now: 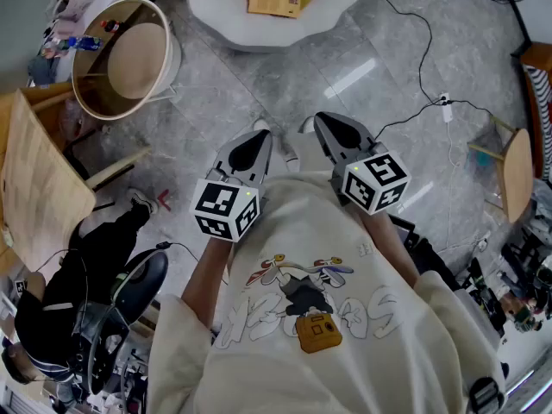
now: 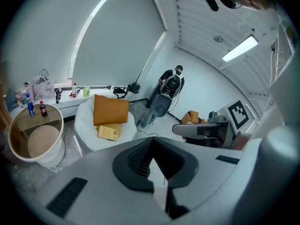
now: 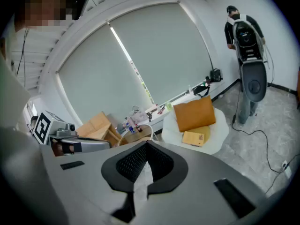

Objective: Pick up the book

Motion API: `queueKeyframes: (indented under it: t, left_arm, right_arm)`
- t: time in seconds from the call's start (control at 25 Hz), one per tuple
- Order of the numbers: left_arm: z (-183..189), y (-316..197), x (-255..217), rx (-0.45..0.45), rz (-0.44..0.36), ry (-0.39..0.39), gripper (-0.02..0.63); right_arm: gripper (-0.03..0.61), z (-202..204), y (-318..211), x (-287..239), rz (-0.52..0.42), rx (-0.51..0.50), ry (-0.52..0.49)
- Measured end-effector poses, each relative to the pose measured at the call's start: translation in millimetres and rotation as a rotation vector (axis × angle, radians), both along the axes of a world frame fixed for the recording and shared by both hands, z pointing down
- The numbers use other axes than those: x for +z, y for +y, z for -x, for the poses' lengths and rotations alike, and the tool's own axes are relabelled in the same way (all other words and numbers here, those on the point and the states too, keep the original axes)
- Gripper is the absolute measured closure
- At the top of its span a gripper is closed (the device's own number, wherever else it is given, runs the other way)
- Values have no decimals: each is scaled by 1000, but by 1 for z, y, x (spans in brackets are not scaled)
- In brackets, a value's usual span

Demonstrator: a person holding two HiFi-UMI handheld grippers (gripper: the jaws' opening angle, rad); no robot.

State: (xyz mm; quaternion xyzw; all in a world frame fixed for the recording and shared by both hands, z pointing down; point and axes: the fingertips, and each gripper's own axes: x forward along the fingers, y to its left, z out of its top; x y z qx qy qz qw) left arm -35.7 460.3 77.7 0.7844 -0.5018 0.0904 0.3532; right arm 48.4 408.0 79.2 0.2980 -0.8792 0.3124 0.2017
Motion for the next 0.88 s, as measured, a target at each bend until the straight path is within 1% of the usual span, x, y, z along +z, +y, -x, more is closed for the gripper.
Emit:
queueKeyframes:
  t: [0.12,0.24,0.36,0.48,0.6,0.76,0.88]
  left_arm:
    - [-19,11,-3,20,10,9,607]
    - [-44,17,-10,36,2,13,607]
    - [-85,25,-13,76,5,-7,607]
    - [-133,34,-21,110,-4,-35,607]
    - [-172,47,-24,88,-17,-54,607]
    - [-230,75,-18,75,-8,-73,607]
    - [-262,80,-19,56,-20,-93,607]
  right_arm:
    - [555,-17,12,-8,-32,33,7]
    - [555,-36,23,-18,-69,52,6]
    - [555,-67,42,-29,-122,50,7]
    - [555,-106,60,-33,-140,43,-6]
    - [555,-141,79,-31,-140,32,-39]
    - [554,-191,110,-21,-129,15,-72]
    - [555,-236,109,-19,-127,35,-88]
